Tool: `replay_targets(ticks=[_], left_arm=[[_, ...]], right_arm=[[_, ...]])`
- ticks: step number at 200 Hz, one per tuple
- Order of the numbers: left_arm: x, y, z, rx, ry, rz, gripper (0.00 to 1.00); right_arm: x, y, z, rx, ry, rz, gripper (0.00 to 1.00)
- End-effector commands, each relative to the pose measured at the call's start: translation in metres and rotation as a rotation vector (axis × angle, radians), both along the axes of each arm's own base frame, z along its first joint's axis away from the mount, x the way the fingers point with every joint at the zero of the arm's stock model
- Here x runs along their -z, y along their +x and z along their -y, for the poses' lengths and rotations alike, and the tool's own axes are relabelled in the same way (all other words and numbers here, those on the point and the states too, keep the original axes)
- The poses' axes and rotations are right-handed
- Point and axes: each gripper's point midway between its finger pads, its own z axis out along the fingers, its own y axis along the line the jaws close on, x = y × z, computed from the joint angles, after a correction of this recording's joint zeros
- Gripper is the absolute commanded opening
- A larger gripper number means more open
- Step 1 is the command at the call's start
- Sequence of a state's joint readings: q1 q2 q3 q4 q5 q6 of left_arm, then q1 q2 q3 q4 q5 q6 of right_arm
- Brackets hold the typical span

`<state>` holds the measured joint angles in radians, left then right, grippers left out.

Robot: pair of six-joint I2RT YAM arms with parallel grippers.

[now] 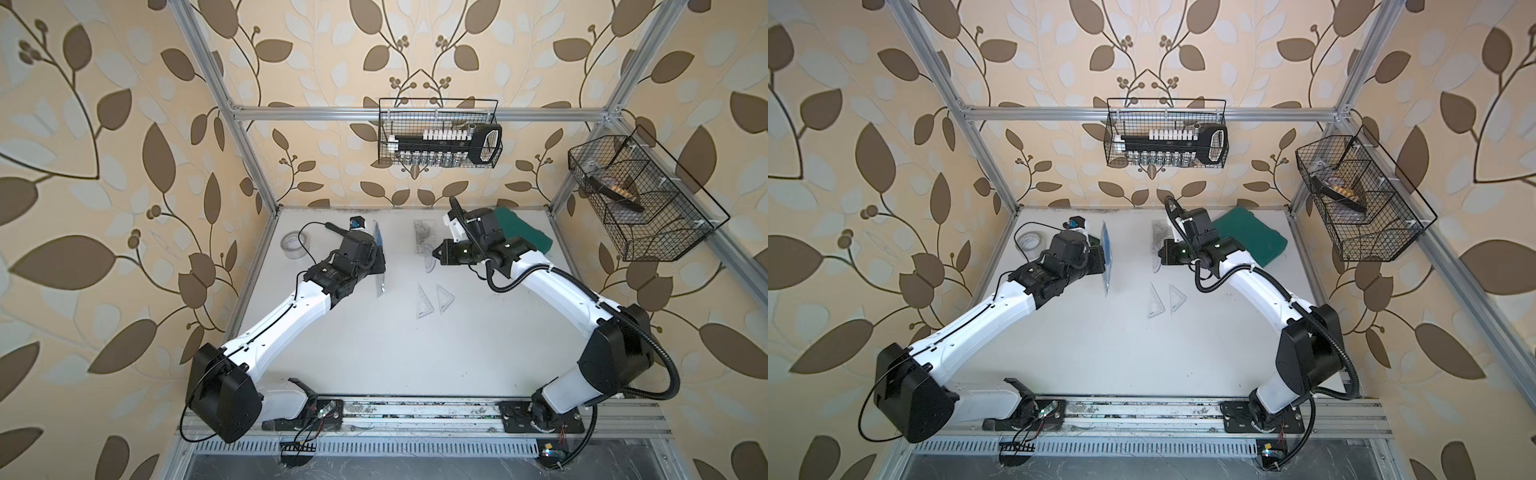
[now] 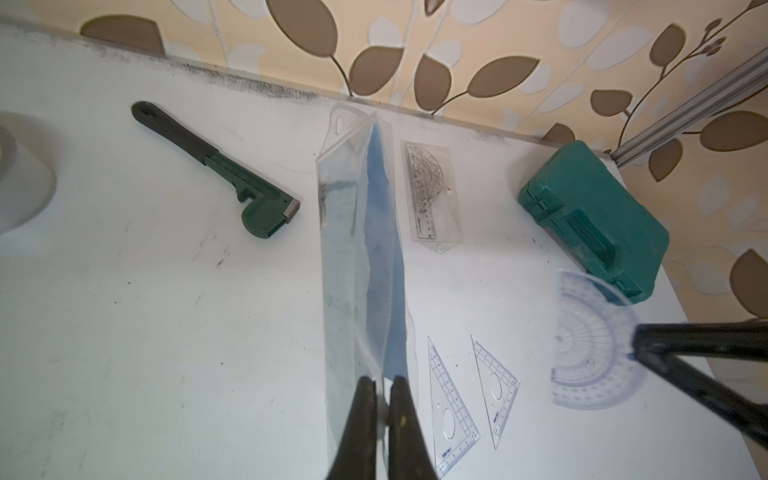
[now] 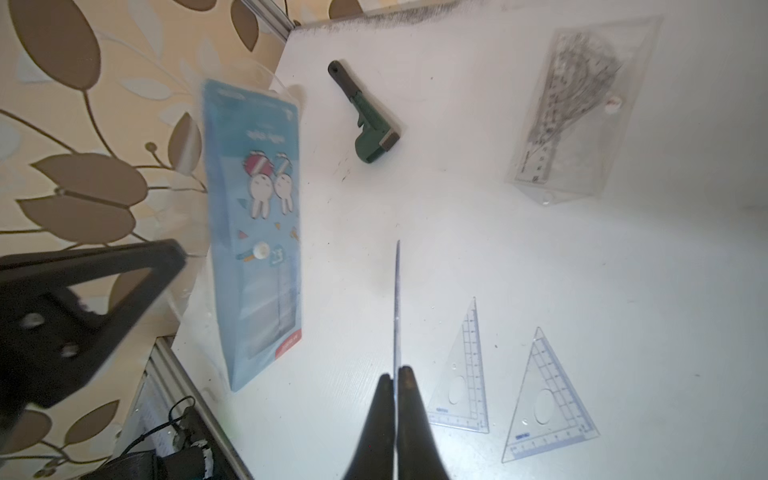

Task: Open the ruler set and take out the ruler
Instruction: Place the ruler at the center of the board.

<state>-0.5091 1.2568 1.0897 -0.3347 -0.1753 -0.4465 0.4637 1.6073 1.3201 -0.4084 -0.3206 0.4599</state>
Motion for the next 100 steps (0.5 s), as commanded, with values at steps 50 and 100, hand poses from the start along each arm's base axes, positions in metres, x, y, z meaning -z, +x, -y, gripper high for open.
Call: replay_targets(ticks=[50,100], left_arm=[[-0.023,-0.016,-0.028,-0.049,0.05,0.061,0.0],[-0.018,-0.019,-0.029,-0.045,0.055,0.05,0.0]], right_arm=[[0.09,-0.01,-0.07,-0.084,0.234,-0.2,0.0],[0.127,-0.006,-0.085,-0.056,0.274,-0.28,0.0]])
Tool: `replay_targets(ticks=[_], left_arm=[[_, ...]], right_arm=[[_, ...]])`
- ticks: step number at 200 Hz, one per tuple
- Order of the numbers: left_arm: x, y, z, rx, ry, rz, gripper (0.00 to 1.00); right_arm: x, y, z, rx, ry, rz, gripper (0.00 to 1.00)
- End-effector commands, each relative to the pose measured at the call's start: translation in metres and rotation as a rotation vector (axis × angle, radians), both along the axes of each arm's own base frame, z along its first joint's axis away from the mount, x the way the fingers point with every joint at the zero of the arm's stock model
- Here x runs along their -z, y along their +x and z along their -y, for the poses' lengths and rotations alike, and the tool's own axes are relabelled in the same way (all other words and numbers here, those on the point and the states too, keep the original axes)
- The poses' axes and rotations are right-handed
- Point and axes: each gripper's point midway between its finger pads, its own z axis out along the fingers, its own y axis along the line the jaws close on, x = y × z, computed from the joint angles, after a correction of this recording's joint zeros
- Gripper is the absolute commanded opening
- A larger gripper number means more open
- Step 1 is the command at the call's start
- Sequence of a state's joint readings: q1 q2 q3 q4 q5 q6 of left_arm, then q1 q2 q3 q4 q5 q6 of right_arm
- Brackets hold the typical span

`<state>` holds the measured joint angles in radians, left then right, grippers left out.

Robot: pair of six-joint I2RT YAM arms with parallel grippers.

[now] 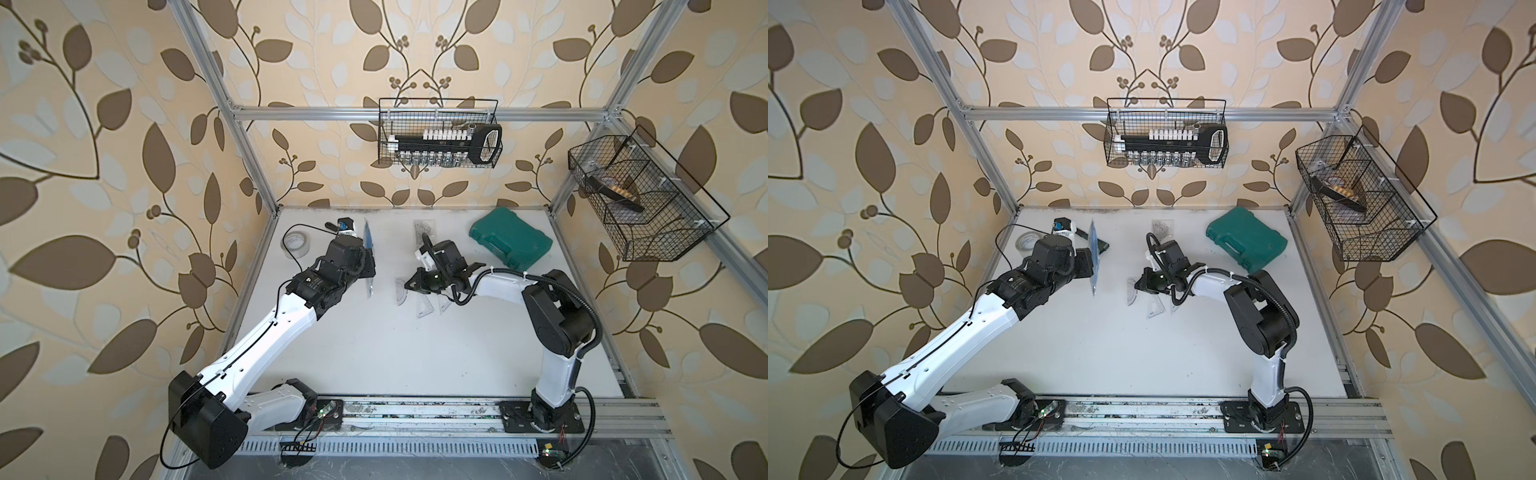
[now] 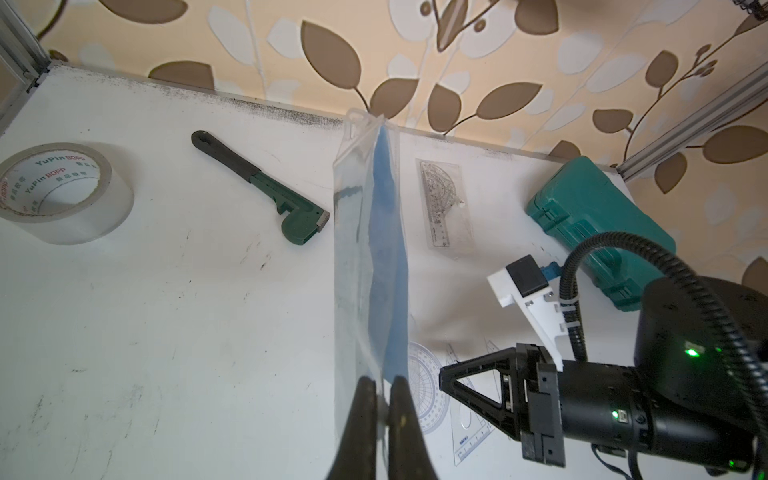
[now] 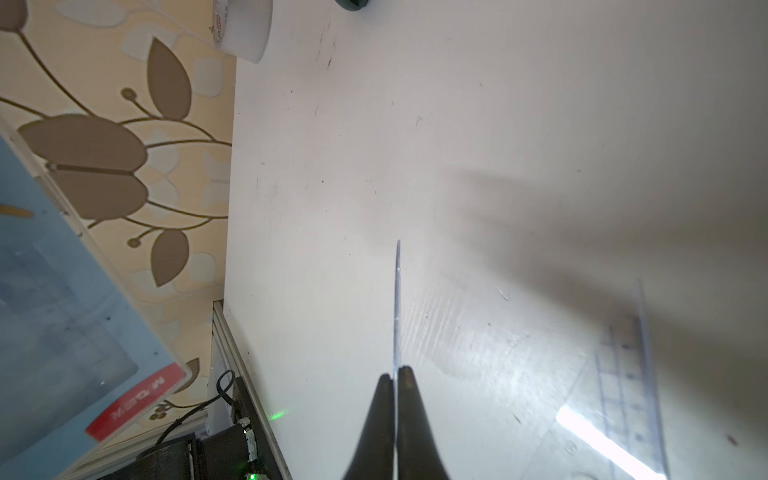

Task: Open the ruler set and take out the ruler
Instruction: Place the ruler at the center of the board.

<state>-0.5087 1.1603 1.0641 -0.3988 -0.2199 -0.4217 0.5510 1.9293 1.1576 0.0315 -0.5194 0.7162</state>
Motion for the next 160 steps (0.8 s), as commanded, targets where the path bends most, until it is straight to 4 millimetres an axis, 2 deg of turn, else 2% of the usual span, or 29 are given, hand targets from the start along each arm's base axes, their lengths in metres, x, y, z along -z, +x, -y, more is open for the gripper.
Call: replay_targets(ticks=[1,48,93,129,160], left_arm=[[-0.007,0.0,-0.009,-0.02,0.017,0.027,0.0],[-0.003,0.0,-0.009,-0.017,0.016,0.021,0.0],[-0.001,0.001,-0.007,-0.011,0.011,0.016,0.0],[0.0,0.0,-0.006,-0.008,0.006,0.013,0.0],[0.001,0.001,-0.006,-0.008,0.003,0.012,0.0]], right_arm=[[-0.003,0.007,-0.01,0.018,0.077,-0.006,0.0],[0.022,0.001,-0.011,0.029,0.083,-0.094,0.03],[0.034,-0.009,-0.004,0.027,0.039,-0.135,0.05],[0.039,-0.011,0.006,0.044,0.023,-0.147,0.11],[0.035,-0.009,0.01,0.053,0.013,-0.135,0.13]])
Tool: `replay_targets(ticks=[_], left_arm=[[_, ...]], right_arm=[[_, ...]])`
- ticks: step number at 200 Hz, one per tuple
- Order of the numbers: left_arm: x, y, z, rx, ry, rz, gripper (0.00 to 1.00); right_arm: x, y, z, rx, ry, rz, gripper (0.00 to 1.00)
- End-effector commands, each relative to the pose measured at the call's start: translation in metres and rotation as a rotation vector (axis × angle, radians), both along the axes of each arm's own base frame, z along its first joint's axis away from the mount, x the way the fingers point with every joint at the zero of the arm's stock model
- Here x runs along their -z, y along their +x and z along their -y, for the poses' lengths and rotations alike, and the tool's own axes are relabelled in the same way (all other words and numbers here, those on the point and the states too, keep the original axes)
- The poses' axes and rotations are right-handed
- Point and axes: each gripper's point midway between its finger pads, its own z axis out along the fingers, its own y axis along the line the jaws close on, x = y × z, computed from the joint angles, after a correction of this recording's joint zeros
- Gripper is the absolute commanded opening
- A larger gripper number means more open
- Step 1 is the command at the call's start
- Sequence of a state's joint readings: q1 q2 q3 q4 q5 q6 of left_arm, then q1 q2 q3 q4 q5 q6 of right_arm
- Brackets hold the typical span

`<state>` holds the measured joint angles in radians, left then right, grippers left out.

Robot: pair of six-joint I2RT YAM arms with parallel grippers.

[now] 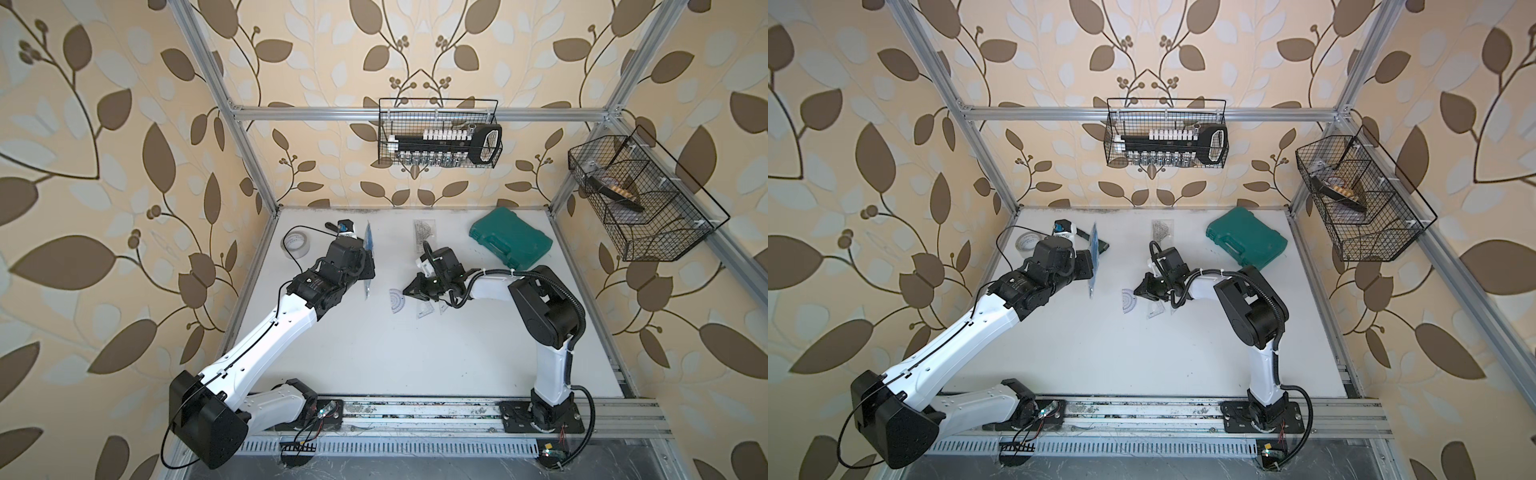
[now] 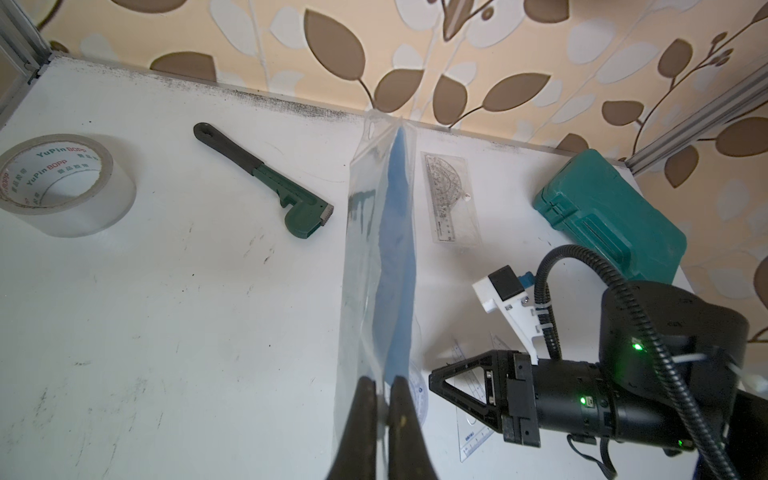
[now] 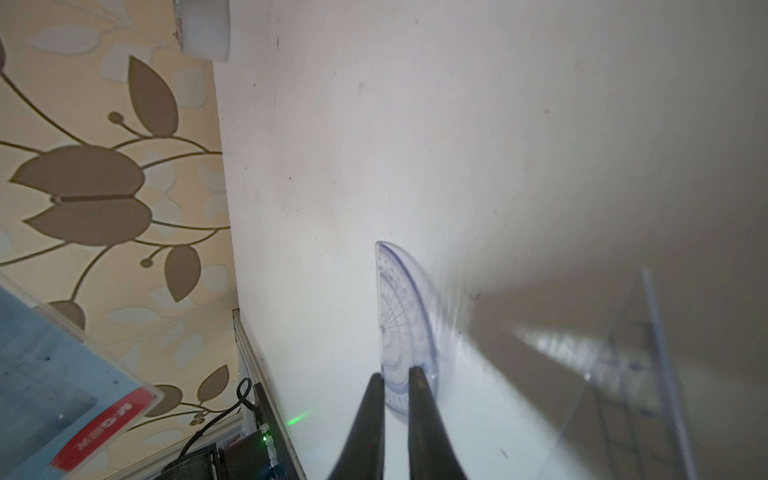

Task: Open the ruler set and take out the ruler
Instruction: Place the ruler at the center of the board, then take out the ruler from the ruler set bag.

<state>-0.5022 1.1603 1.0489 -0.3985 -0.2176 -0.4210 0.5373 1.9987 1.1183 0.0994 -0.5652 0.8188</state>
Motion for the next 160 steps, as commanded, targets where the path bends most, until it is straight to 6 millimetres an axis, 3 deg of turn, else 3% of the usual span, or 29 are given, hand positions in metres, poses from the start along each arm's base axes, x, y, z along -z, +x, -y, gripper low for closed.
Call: replay_targets(ticks=[1,23,40,94,123,160], left_arm=[[-0.006,0.001,-0.003,-0.004,-0.003,0.025,0.0],[-0.004,0.003,-0.002,-0.003,-0.006,0.023,0.0],[-0.001,0.005,0.001,0.004,-0.008,0.015,0.0],[0.008,0.012,0.012,0.027,-0.032,-0.007,0.0],[0.01,0.015,0.023,0.054,-0.074,-0.016,0.0],[0.007,0.018,0.036,0.093,-0.135,-0.015,0.0]], right_arm=[[0.001,-0.003,0.007,0.004,-0.019,-0.007,0.13],[-0.011,0.0,0.011,0.001,-0.036,0.025,0.15],[-0.032,0.003,0.012,-0.01,-0.032,0.079,0.16],[-0.141,0.005,0.0,-0.065,0.037,0.313,0.13],[-0.192,0.0,-0.017,-0.087,0.122,0.408,0.05],[-0.212,0.0,-0.041,-0.117,0.179,0.428,0.0]])
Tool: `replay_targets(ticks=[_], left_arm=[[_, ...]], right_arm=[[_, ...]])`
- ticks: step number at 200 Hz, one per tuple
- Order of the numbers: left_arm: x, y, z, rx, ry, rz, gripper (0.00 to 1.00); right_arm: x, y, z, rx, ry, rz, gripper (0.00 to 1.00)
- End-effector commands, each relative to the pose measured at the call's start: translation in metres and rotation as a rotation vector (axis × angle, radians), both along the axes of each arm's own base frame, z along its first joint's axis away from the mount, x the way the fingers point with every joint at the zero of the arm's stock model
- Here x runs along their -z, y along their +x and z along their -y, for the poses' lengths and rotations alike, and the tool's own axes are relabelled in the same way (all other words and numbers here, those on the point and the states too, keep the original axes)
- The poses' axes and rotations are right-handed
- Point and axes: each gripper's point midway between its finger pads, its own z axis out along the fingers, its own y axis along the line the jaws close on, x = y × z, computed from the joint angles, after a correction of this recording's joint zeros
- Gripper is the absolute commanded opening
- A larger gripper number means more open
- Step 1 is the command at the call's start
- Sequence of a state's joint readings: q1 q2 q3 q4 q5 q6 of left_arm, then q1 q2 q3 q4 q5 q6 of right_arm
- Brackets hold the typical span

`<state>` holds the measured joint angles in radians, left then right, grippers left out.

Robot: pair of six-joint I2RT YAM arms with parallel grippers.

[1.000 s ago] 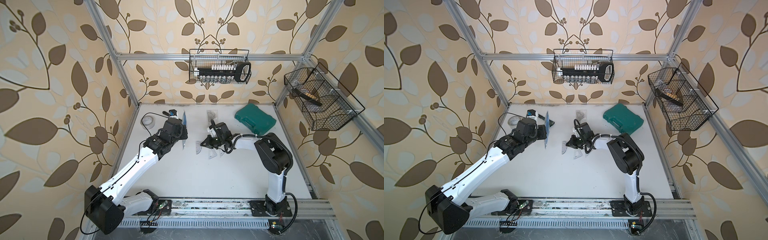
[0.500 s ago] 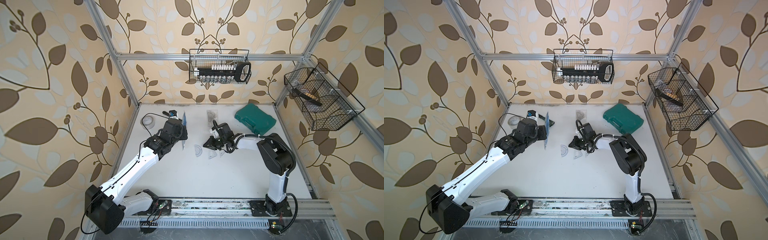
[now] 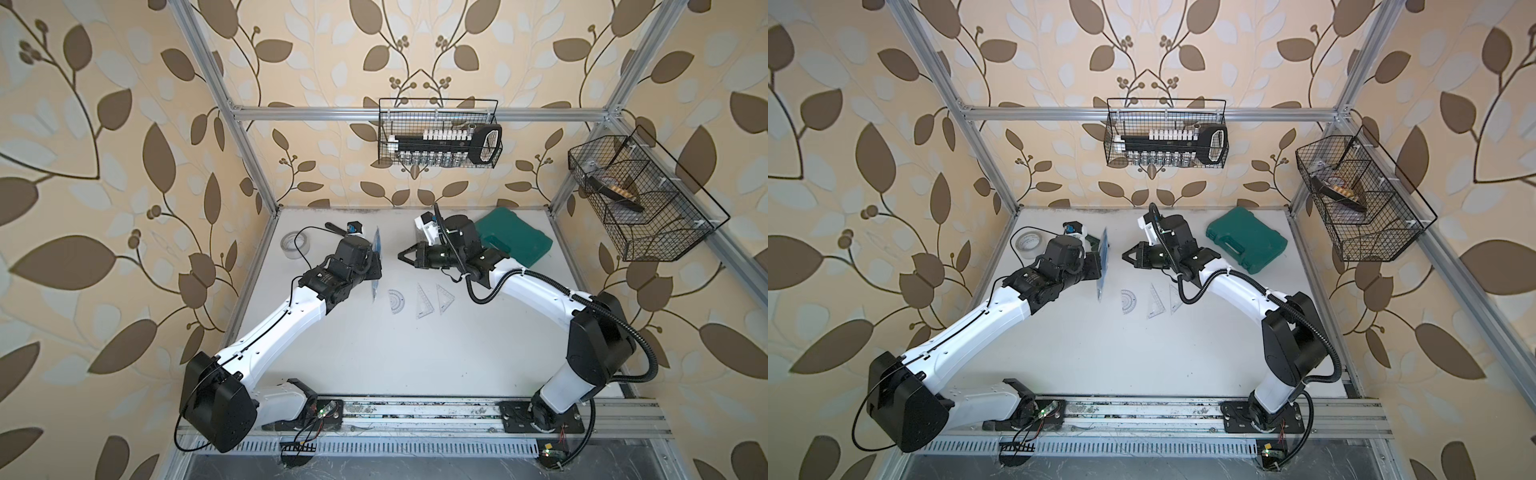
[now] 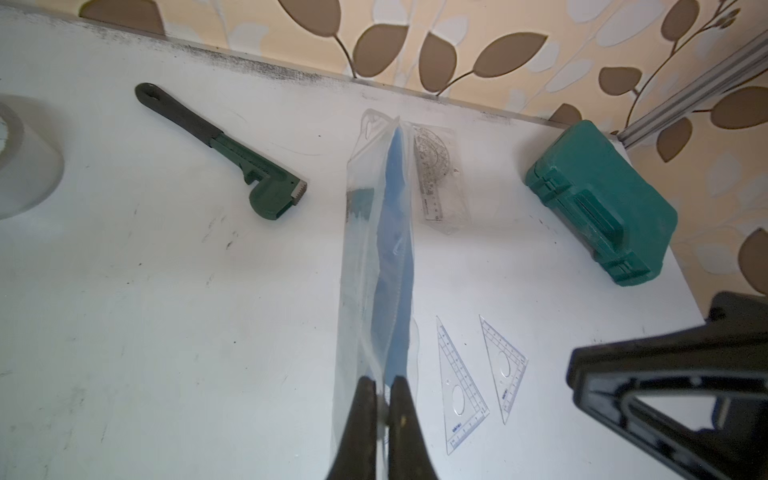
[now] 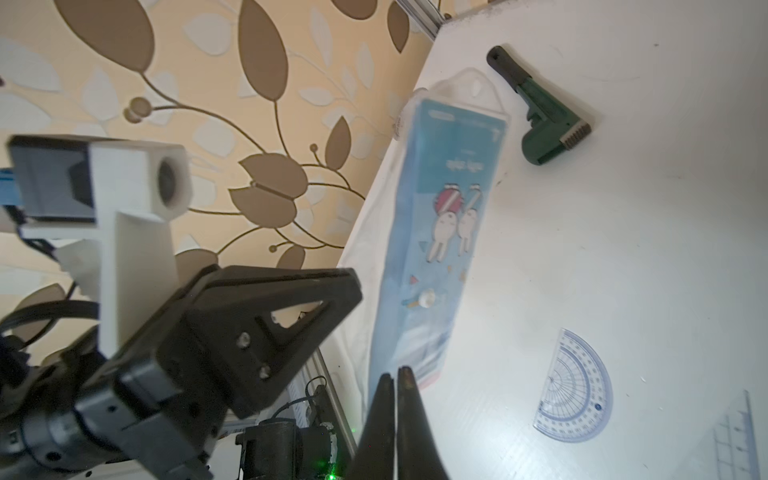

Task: Open the ruler set and take out the ruler
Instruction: Take out the ruler from the ruler set bag.

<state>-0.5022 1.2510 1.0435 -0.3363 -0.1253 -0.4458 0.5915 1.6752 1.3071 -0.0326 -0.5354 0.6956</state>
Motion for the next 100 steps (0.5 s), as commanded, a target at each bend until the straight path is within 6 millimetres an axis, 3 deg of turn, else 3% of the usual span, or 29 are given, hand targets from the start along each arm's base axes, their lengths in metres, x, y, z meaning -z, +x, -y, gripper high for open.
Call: replay_targets(ticks=[1,61,100], left_arm=[[-0.018,0.006,0.012,0.028,-0.089,0.045,0.0],[-0.025,0.007,0.019,0.05,-0.123,0.056,0.0],[-0.032,0.005,0.02,0.059,-0.136,0.07,0.0]], right_arm=[[-0.007,0.0,-0.016,-0.031,0.022,-0.001,0.0],[0.006,0.002,-0.047,-0.062,0.01,-0.044,0.0],[0.027,0.007,-0.045,-0.032,-0.056,-0.075,0.0]])
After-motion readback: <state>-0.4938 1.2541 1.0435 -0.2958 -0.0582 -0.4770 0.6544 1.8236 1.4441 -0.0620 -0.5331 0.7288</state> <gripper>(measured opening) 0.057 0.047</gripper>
